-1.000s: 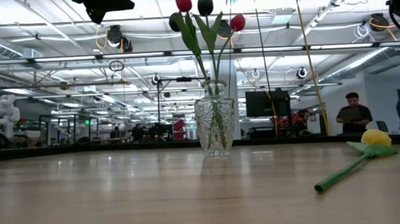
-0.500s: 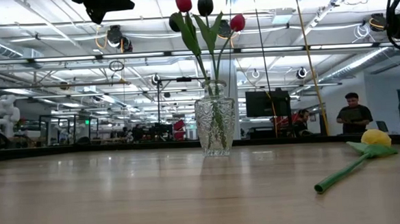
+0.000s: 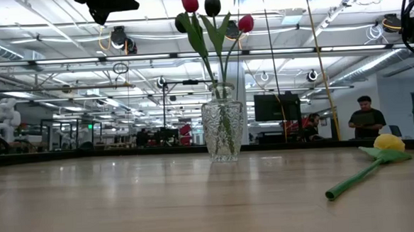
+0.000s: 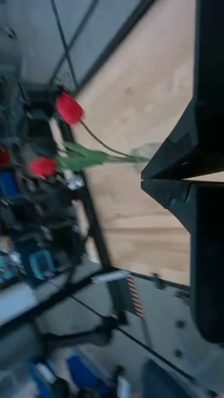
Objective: Sort flowers into vase by color
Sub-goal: Put the yellow flower into the green vase
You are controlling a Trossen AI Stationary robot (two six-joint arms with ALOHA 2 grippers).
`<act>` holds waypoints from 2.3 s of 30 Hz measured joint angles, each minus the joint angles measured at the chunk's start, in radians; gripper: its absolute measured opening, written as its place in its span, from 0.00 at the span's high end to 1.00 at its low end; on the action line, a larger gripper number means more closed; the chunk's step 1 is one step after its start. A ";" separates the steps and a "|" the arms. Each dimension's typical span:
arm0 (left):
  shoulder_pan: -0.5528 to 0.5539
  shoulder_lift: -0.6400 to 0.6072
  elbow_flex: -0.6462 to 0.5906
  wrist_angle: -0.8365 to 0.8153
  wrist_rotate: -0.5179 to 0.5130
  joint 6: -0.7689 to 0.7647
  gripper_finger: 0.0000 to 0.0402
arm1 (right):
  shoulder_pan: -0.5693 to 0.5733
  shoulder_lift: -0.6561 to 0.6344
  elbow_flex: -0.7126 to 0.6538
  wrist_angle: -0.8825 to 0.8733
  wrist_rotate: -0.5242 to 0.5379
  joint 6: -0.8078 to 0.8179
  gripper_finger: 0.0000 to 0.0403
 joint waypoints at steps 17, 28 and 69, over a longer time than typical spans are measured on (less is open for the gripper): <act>0.000 0.012 0.000 0.096 0.000 -0.002 0.68 | -0.007 0.032 -0.001 0.001 0.329 0.272 1.00; -0.039 0.184 0.089 0.297 -0.021 -0.027 0.68 | -0.091 0.096 -0.001 0.000 0.320 0.299 1.00; -0.121 1.451 1.133 -0.059 -0.123 -0.765 0.68 | -0.163 0.103 -0.001 -0.020 -0.192 0.190 1.00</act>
